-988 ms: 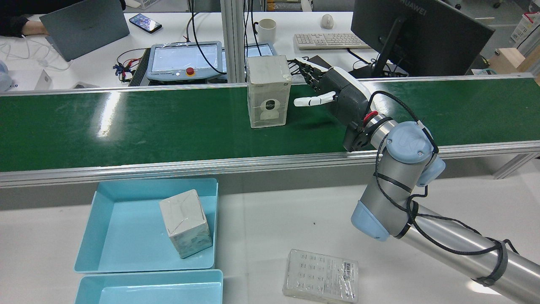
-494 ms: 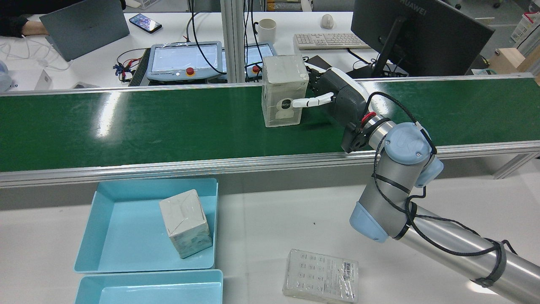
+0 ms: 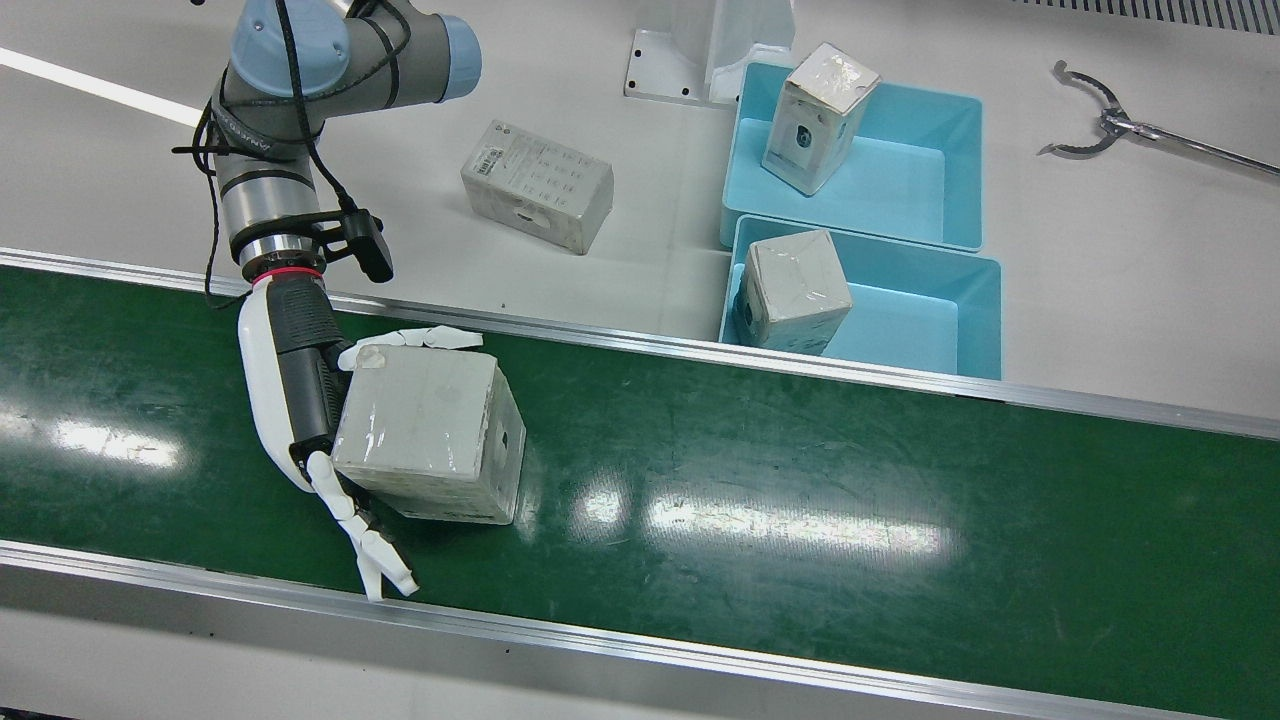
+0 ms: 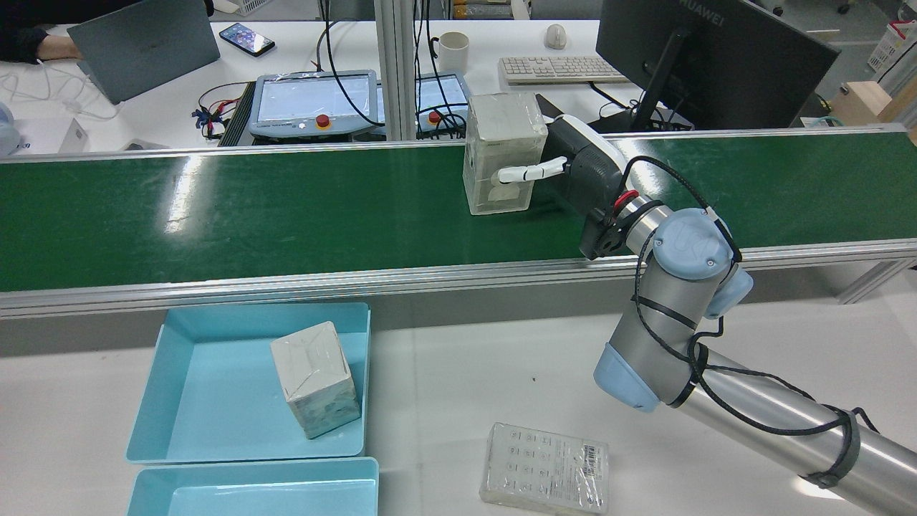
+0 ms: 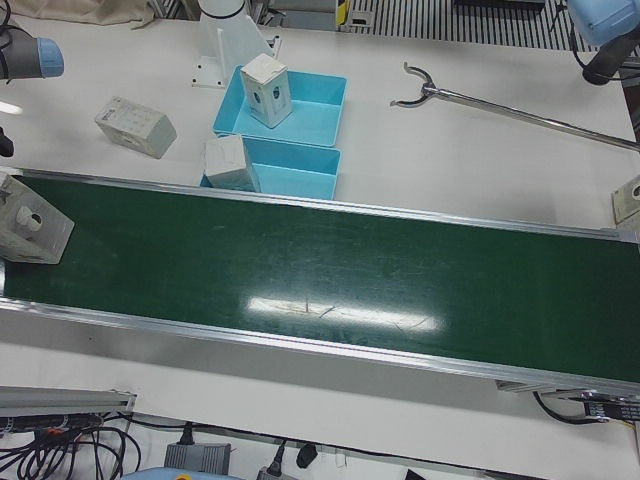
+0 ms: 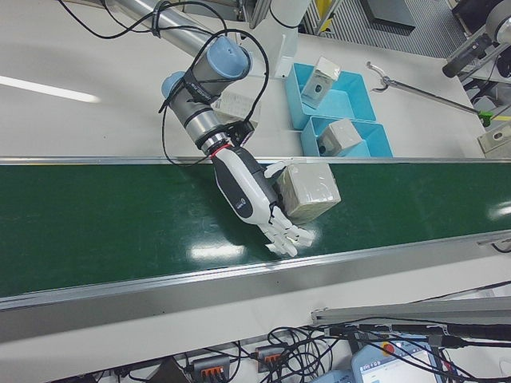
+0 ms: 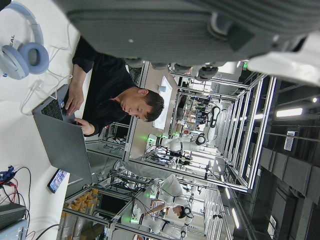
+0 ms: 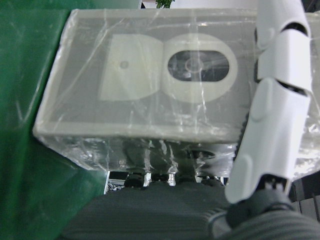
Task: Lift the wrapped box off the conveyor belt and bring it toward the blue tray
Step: 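Close the right hand fingers around the wrapped box on the belt, then lift the wrapped box off the belt and carry it toward the blue tray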
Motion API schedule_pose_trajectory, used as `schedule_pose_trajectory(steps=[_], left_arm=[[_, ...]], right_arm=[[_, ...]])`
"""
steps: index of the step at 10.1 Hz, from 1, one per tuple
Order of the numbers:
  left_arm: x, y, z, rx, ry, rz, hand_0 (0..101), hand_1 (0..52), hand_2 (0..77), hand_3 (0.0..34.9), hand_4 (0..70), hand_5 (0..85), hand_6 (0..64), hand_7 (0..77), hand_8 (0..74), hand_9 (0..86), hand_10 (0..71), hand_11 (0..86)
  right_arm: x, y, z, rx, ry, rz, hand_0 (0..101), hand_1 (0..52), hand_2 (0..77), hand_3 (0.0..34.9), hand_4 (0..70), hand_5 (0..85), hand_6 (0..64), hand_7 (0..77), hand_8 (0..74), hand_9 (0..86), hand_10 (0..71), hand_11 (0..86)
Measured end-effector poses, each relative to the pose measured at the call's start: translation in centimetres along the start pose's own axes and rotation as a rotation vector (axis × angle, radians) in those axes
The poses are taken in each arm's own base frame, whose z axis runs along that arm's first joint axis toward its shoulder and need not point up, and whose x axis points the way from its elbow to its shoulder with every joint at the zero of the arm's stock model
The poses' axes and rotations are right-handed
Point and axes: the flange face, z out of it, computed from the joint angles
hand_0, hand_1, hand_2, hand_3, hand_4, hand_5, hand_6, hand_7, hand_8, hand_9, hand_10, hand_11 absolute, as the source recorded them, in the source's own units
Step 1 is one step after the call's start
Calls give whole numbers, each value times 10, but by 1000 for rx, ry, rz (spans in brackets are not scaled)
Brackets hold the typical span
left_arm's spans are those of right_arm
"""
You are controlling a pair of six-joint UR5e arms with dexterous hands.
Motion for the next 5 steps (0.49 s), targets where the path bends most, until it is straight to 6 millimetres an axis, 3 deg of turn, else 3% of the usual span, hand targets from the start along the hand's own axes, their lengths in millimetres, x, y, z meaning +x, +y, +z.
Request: schedule_pose_trajectory(steps=[1, 2, 3, 4, 5], left_arm=[[0, 0, 0, 0, 0, 0, 0, 0, 11, 0, 0, 11, 0, 0, 0, 0, 5, 0], [0, 0, 0, 0, 0, 0, 0, 0, 11, 0, 0, 11, 0, 0, 0, 0, 5, 0], [0, 0, 0, 0, 0, 0, 0, 0, 5, 0, 0, 11, 0, 0, 0, 0, 5, 0], [0, 0, 0, 0, 0, 0, 0, 0, 5, 0, 0, 11, 0, 0, 0, 0, 5, 0], [0, 0, 0, 0, 0, 0, 0, 0, 11, 0, 0, 11, 0, 0, 0, 0, 0, 0]], right_arm=[[0, 0, 0, 0, -3, 1, 454, 104, 158, 0, 98, 82, 16, 38, 44, 33, 33, 54], [0, 0, 0, 0, -6, 1, 446, 93, 164, 0, 98, 284, 114, 202, 136, 158, 87, 147], [-1, 1, 0, 0, -11, 2, 429, 87, 164, 0, 98, 398, 175, 289, 191, 256, 131, 196], [-1, 2, 1, -1, -18, 4, 410, 27, 158, 0, 104, 496, 218, 333, 267, 338, 207, 278], [-2, 4, 1, -4, -23, 6, 388, 5, 142, 0, 104, 556, 256, 365, 333, 387, 229, 360]])
